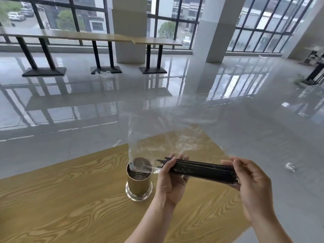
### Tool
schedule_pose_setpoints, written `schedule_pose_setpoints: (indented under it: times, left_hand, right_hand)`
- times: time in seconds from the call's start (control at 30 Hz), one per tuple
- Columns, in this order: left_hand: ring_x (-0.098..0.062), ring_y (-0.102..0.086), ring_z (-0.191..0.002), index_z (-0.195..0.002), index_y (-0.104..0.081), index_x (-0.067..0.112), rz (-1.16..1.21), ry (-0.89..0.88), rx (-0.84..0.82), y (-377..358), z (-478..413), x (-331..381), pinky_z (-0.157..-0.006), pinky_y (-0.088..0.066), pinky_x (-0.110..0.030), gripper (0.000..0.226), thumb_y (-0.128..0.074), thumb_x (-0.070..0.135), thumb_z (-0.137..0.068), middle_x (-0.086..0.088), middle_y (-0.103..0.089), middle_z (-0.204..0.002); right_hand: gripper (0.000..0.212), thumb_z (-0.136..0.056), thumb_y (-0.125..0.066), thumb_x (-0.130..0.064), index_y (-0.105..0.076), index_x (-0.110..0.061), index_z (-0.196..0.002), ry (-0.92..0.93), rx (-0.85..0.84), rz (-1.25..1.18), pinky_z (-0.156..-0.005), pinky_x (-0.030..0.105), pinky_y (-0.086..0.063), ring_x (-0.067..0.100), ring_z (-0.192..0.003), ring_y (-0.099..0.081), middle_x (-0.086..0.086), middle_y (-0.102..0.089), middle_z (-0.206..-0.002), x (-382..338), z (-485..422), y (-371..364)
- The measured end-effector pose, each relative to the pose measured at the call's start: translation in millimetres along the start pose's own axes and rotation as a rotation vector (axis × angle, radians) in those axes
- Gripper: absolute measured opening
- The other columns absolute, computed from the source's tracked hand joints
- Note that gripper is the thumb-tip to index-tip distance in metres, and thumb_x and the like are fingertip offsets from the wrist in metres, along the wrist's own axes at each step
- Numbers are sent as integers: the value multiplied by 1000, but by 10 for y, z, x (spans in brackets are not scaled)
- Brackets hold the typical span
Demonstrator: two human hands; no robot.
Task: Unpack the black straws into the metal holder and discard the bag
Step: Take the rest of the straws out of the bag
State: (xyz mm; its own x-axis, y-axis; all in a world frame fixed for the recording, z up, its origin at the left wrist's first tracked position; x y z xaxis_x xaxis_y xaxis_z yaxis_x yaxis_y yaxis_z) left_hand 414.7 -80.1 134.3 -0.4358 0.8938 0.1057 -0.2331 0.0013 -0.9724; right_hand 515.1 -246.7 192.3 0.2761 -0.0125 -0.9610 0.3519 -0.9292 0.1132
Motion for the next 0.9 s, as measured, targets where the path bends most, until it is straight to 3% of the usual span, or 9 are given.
schedule_pose_setpoints:
  times: [0.2,0.27,0.37,0.47,0.57,0.73,0.9]
  left_hand:
    - [-30,-70,-98,-100,-63,13,21,32,-10,18,-60,-144,-80,-56,-40,19,-67,4,-84,-11,-71,-100]
    - [-30,-70,-97,-97,-67,12,41,35,18,33,-79,-162,-82,-55,-41,13,-66,6,-86,-11,-73,-100]
    - [-29,-69,-99,-92,-70,10,90,24,51,53,-106,-168,-99,-45,-43,7,-67,11,-86,-12,-72,-103]
    - [-29,-65,-103,-86,-72,9,162,5,63,117,-112,-145,-115,-30,-45,7,-66,14,-85,-12,-67,-106]
    - [-27,-65,-101,-84,-72,8,239,-3,57,171,-118,-94,-118,-29,-44,9,-67,16,-84,-12,-68,-102]
    - [-26,-71,-91,-83,-72,8,311,-35,59,204,-134,-66,-113,-38,-42,8,-70,15,-82,-12,-73,-94]
    - [-23,-67,-97,-85,-72,11,276,-54,79,205,-165,-66,-112,-37,-40,6,-69,15,-83,-9,-74,-92]
  right_hand:
    - [17,-100,-57,-26,-74,-26,-98,-7,3,25,-67,37,-62,22,-95,-74,0,-79,-96,-16,-72,124]
    - [17,-99,-58,-26,-75,-27,-97,-3,-5,33,-73,39,-63,22,-97,-74,0,-79,-96,-19,-63,118]
    - [16,-96,-60,-31,-75,-27,-97,25,-12,67,-91,54,-56,23,-101,-72,-1,-79,-96,-51,-58,77]
    - [16,-96,-59,-34,-74,-30,-97,68,-48,142,-94,55,-54,18,-100,-72,-6,-79,-96,-115,-68,13]
    - [16,-97,-58,-36,-74,-35,-95,101,-81,204,-89,45,-56,13,-99,-71,-10,-78,-97,-153,-94,-47]
    - [16,-96,-60,-32,-73,-40,-91,146,-123,265,-72,12,-51,0,-88,-68,-20,-75,-90,-245,-160,-170]
    - [17,-97,-61,-28,-72,-38,-88,187,-170,322,-70,9,-48,-2,-84,-68,-21,-75,-85,-357,-257,-279]
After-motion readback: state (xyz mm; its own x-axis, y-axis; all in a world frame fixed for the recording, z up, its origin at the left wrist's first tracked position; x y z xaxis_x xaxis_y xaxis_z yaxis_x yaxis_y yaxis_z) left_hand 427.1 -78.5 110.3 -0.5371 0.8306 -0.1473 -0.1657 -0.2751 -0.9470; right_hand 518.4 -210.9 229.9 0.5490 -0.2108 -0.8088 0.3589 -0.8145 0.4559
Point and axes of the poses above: each hand's wrist, its own z-axis away from the middle knuckle, its own y-axis out of the back of the hand, x = y × z, the point moved 1 cm from there along -z, towards the middle knuckle
